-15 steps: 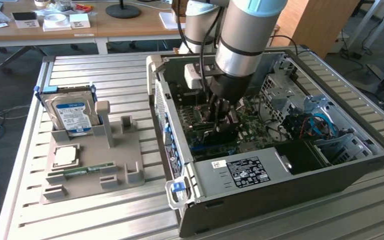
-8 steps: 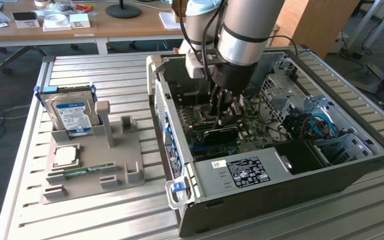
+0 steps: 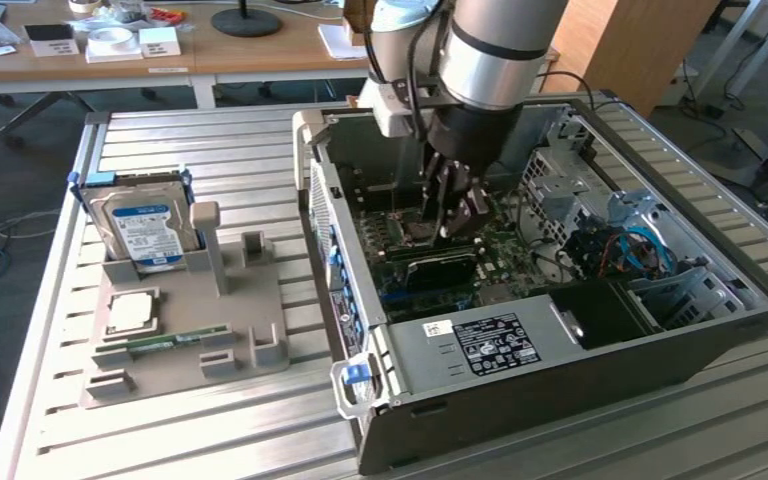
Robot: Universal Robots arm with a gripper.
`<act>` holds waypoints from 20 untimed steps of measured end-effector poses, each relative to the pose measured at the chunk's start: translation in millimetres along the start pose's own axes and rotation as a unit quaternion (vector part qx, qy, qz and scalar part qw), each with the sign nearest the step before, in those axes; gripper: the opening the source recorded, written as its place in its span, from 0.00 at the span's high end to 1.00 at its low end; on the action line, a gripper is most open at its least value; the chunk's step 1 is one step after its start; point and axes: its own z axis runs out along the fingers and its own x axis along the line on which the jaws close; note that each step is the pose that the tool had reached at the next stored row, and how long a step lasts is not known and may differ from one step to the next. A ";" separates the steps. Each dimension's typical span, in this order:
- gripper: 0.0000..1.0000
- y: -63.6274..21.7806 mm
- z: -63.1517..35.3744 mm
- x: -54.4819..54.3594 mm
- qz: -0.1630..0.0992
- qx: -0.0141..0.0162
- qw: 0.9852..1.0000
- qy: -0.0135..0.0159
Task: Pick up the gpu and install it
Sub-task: 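Insert the gpu into the slot, then press down on the gpu until it lock into place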
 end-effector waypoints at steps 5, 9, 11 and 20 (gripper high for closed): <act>0.54 0.0 -1.9 -0.1 0.000 0.000 1.000 0.000; 0.54 0.0 -1.9 -0.1 0.000 0.000 1.000 0.000; 0.54 0.0 -1.9 -0.1 0.000 0.000 1.000 0.000; 0.80 0.1 -1.9 -0.1 0.000 0.000 1.000 0.000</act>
